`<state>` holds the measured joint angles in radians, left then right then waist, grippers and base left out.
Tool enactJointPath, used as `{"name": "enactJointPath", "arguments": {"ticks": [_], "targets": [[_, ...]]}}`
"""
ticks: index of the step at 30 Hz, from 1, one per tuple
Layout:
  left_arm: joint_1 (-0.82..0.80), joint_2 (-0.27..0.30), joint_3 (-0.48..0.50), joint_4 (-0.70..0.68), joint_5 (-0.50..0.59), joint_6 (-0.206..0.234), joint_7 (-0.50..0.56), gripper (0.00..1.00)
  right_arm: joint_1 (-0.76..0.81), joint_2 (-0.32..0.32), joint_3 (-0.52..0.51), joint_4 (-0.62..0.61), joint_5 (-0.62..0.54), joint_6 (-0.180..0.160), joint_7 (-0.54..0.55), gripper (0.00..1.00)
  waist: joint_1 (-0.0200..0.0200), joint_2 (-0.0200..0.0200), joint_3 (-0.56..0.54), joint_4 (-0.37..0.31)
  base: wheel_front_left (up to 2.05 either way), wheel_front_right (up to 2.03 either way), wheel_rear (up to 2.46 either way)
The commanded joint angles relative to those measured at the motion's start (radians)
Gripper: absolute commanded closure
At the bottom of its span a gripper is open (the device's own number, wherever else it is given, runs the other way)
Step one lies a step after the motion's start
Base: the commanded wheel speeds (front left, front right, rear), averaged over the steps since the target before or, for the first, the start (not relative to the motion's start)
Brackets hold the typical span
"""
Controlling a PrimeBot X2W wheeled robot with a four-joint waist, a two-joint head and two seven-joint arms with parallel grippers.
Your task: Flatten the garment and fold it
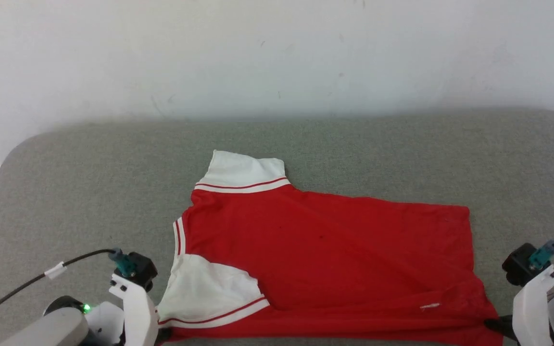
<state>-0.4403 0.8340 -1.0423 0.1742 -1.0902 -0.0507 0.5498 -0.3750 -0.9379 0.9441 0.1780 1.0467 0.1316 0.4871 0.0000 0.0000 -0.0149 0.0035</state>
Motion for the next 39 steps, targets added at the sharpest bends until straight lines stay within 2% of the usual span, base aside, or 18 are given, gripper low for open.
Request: {"name": "enactJointPath", "arguments": {"ticks": [1, 5, 6, 7, 8, 9, 10, 11, 17, 20, 23, 27, 33, 39], "targets": [[0.006, -0.009, -0.004, 0.013, 0.008, 0.007, -0.007, 1.00, 0.014, 0.007, -0.003, 0.012, -0.011, -0.001, 0.006, 1.00, 0.0000, 0.0000, 0.008, -0.002, 0.00, 0.00, 0.00], [-0.006, -0.068, 0.000, 0.098, 0.001, 0.004, -0.027, 1.00, 0.024, 0.066, -0.006, 0.087, -0.051, -0.001, -0.007, 1.00, 0.0000, 0.0000, 0.026, -0.005, 0.00, 0.00, 0.00], [-0.011, -0.077, -0.004, 0.119, 0.006, 0.000, -0.030, 1.00, 0.025, 0.081, -0.004, 0.103, -0.063, -0.001, -0.013, 0.93, 0.0000, 0.0000, 0.031, -0.006, 0.00, 0.00, 0.00], [-0.015, -0.086, -0.004, 0.138, 0.009, -0.003, -0.037, 1.00, 0.027, 0.095, -0.003, 0.117, -0.070, -0.001, -0.017, 0.79, 0.0000, 0.0000, 0.034, -0.008, 0.00, 0.00, 0.00], [-0.017, -0.095, -0.001, 0.157, 0.011, -0.004, -0.049, 1.00, 0.029, 0.107, -0.005, 0.128, -0.071, -0.001, -0.022, 0.61, 0.0000, 0.0000, 0.036, -0.009, 0.00, 0.00, 0.00], [-0.019, -0.102, 0.000, 0.173, 0.012, -0.007, -0.059, 0.85, 0.028, 0.116, -0.010, 0.138, -0.076, -0.001, -0.033, 0.00, 0.0000, 0.0000, 0.037, -0.012, 0.00, 0.00, 0.00], [-0.020, -0.106, 0.002, 0.184, 0.015, -0.011, -0.070, 0.85, 0.027, 0.123, -0.015, 0.146, -0.087, -0.001, -0.048, 0.00, 0.0000, 0.0000, 0.036, -0.014, 0.00, 0.00, 0.00], [-0.021, -0.105, 0.005, 0.190, 0.018, -0.013, -0.085, 0.00, 0.025, 0.127, -0.021, 0.151, -0.096, -0.001, -0.064, 0.00, 0.0000, 0.0000, 0.035, -0.016, 0.00, 0.00, 0.00], [-0.033, -0.041, 0.032, 0.125, 0.042, -0.014, -0.139, 0.00, 0.033, 0.125, -0.122, 0.110, -0.142, -0.001, -0.212, 0.00, 0.0000, 0.0000, 0.011, -0.025, 0.00, 0.00, 0.00], [-0.064, -0.002, 0.070, 0.061, 0.055, 0.013, -0.172, 0.00, 0.046, 0.126, -0.216, 0.089, -0.195, -0.001, -0.312, 0.00, 0.0000, 0.0000, 0.006, -0.027, 0.00, 0.00, 0.00], [-0.121, 0.014, 0.115, 0.025, 0.101, 0.046, -0.241, 0.00, 0.062, 0.168, -0.351, 0.086, -0.266, -0.001, -0.426, 0.00, 0.0000, 0.0000, 0.009, -0.032, 0.00, 0.00, 0.00], [-0.213, -0.008, 0.145, 0.036, 0.177, 0.074, -0.303, 0.00, 0.101, 0.269, -0.529, 0.064, -0.394, -0.001, -0.517, 0.00, 0.0000, 0.0000, 0.026, -0.052, 0.00, 0.00, 0.00], [-0.368, -0.091, 0.178, 0.147, 0.210, 0.074, -0.324, 0.00, 0.183, 0.470, -0.779, -0.073, -0.569, -0.001, -0.576, 0.00, 0.0000, 0.0000, 0.096, -0.101, 0.00, 0.00, 0.00], [-0.538, -0.170, 0.177, 0.291, 0.235, 0.048, -0.272, 0.00, 0.247, 0.646, -0.917, -0.243, -0.679, -0.001, -0.633, 0.00, 0.0000, 0.0000, 0.206, -0.161, 0.00, 0.00, 0.00]]}}
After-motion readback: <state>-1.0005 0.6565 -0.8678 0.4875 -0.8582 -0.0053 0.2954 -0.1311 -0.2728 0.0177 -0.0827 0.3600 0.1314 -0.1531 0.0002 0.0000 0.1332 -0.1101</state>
